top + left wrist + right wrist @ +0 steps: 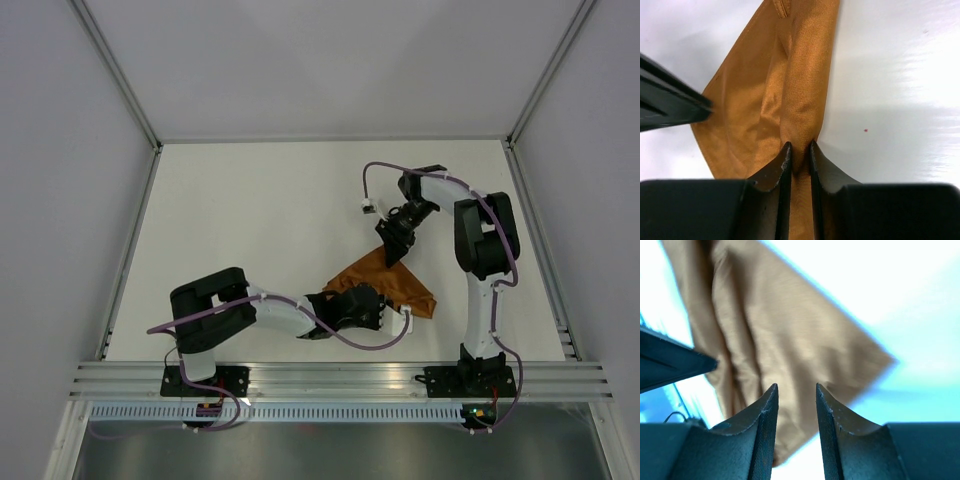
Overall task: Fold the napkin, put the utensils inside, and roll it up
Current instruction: Roll the napkin with the utensil
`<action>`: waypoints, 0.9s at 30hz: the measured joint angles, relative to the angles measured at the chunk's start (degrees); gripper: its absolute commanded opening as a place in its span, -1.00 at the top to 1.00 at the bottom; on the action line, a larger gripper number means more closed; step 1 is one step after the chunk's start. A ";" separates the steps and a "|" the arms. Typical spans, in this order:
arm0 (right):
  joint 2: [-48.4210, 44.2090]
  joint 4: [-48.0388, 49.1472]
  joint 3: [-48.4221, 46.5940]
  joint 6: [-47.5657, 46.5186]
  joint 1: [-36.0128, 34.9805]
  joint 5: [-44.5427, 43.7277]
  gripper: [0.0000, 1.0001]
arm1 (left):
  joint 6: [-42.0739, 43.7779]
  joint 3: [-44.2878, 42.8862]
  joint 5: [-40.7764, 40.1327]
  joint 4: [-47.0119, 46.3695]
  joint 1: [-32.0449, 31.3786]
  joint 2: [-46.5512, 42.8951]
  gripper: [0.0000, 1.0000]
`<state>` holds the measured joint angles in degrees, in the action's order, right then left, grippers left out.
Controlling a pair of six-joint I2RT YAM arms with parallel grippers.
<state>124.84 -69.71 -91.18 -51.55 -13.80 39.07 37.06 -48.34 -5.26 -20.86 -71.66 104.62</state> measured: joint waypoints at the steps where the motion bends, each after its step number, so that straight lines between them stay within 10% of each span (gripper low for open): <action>1: -0.57 0.70 -0.17 0.46 0.94 -0.09 0.17 | -0.63 -0.61 0.94 0.96 0.04 0.00 0.95; 16: -17.00 16.96 -2.12 12.68 21.66 -1.31 0.17 | -15.91 -15.87 20.17 20.57 8.15 4.20 0.95; 27: -21.79 18.14 0.15 12.31 22.99 0.68 0.18 | -29.29 -25.33 42.27 30.80 19.17 11.80 0.95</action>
<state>103.04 -51.57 -91.02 -39.24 9.19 39.75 7.77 -73.67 37.01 9.93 -52.49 116.42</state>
